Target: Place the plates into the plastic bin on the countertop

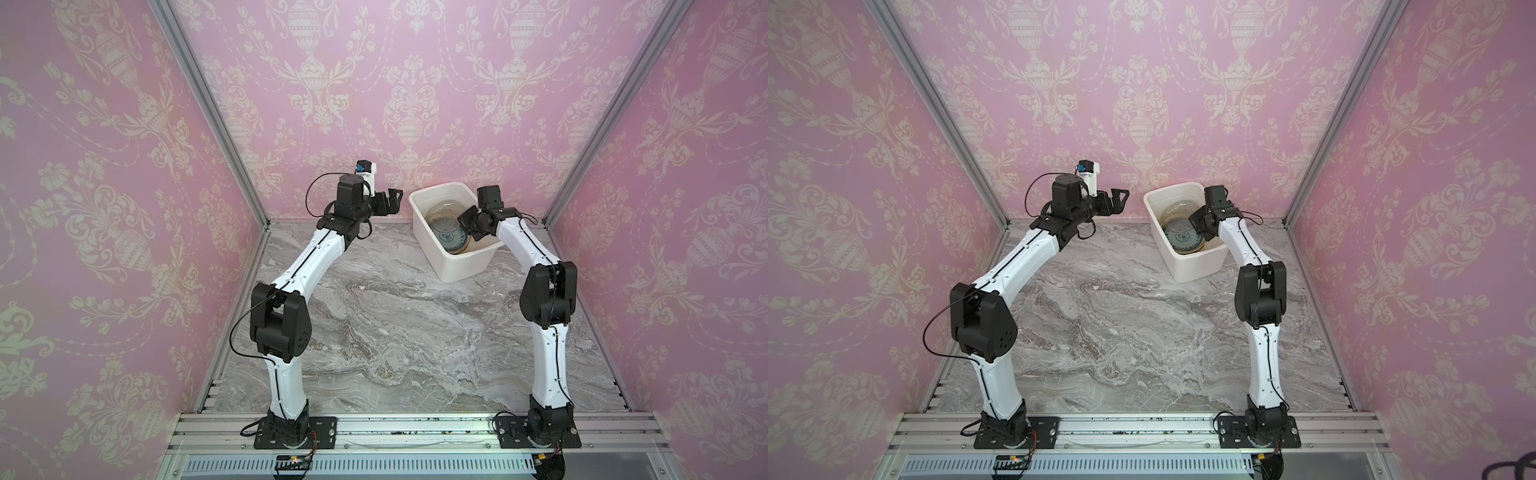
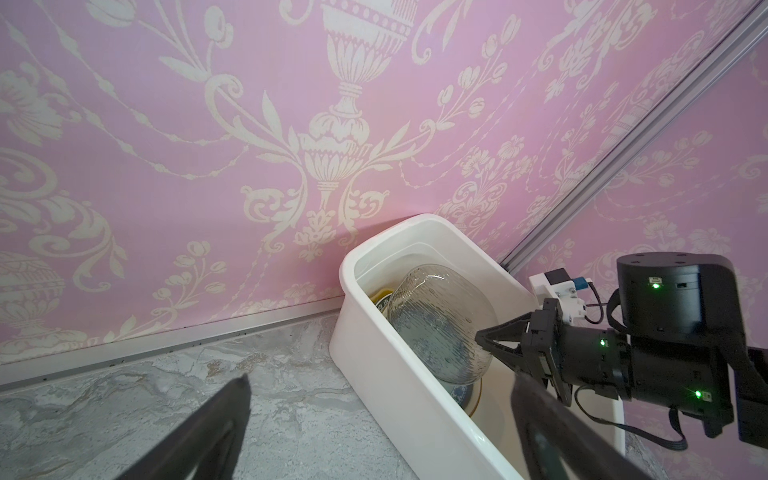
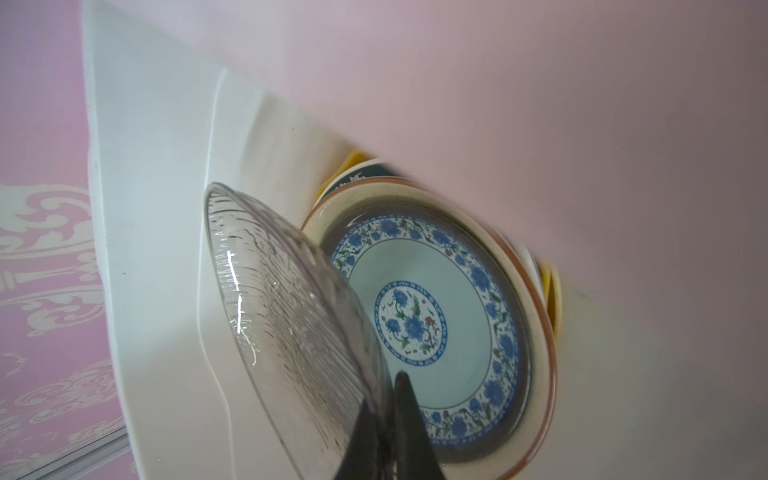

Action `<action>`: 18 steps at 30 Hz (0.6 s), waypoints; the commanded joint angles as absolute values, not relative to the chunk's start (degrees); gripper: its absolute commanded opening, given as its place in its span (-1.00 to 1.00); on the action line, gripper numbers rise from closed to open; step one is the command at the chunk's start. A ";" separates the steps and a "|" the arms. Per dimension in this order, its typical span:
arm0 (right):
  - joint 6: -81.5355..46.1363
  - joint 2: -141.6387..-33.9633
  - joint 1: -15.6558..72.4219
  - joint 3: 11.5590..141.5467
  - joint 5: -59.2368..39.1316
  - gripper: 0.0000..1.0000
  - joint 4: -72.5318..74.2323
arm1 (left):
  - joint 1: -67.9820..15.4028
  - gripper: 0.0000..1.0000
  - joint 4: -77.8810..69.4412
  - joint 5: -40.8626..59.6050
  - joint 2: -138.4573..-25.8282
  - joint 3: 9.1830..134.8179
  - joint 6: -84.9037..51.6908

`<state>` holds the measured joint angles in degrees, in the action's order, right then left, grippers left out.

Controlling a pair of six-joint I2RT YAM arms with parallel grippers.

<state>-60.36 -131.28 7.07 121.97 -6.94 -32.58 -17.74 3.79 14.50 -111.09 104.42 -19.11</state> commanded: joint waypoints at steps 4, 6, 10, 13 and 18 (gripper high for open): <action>-59.15 -134.71 6.33 124.49 -5.46 -1.00 -38.40 | -17.23 0.99 5.96 14.81 -112.48 107.61 -17.59; -59.15 -135.21 6.34 124.91 -5.27 -0.99 -38.63 | -17.16 0.99 6.24 14.72 -112.66 107.91 -17.42; -58.99 -136.76 6.33 126.65 -5.27 -0.95 -39.67 | -16.98 0.99 6.55 14.58 -112.85 108.21 -17.22; -59.13 -137.71 6.34 127.69 -5.25 -0.93 -40.63 | -16.66 0.99 6.74 14.37 -113.01 108.38 -17.24; -63.29 -138.02 6.39 128.52 -5.27 -0.93 -42.72 | -16.23 0.99 7.51 14.22 -113.42 109.20 -17.41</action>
<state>-60.10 -135.68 6.09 128.33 -4.34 -36.40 -16.78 6.04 14.46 -112.46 107.02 -18.87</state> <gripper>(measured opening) 0.062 0.993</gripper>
